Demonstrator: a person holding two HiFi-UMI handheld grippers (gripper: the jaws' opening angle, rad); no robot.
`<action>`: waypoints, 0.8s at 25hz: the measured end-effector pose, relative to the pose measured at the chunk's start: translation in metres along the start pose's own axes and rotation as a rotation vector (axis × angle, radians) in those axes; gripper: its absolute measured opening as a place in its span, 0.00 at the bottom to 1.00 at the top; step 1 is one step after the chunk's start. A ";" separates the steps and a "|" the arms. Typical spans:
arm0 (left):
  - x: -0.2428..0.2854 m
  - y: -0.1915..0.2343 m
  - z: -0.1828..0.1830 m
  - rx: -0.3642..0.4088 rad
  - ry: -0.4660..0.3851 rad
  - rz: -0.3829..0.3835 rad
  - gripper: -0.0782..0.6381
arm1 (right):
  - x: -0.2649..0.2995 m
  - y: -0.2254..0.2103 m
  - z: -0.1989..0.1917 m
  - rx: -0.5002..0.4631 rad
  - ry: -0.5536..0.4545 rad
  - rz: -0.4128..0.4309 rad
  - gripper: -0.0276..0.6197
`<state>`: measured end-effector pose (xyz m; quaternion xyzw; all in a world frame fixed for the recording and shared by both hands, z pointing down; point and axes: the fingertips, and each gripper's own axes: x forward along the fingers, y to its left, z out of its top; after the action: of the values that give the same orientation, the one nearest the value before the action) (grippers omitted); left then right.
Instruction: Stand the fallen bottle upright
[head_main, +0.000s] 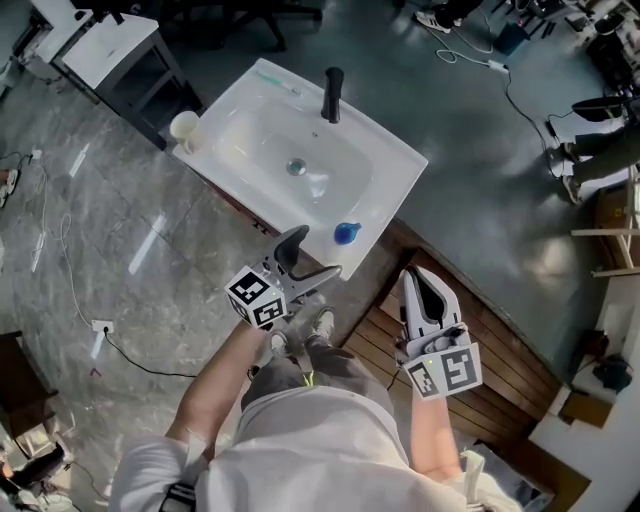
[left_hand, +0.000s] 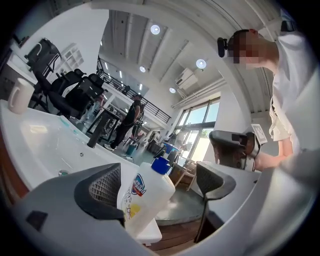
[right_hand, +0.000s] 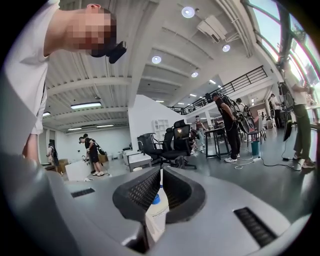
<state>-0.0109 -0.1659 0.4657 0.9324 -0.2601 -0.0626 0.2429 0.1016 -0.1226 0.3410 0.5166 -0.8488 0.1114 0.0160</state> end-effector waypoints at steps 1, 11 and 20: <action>-0.003 -0.002 0.001 -0.007 0.000 0.004 0.77 | -0.002 0.002 0.001 0.003 -0.004 -0.004 0.11; -0.037 -0.011 0.024 0.019 0.020 0.108 0.75 | -0.029 0.032 0.019 0.004 -0.055 -0.024 0.11; -0.068 -0.027 0.024 0.115 0.095 0.154 0.36 | -0.055 0.062 0.015 0.000 -0.055 -0.055 0.11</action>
<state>-0.0624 -0.1211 0.4310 0.9241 -0.3221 0.0158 0.2051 0.0738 -0.0503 0.3080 0.5427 -0.8343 0.0968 -0.0042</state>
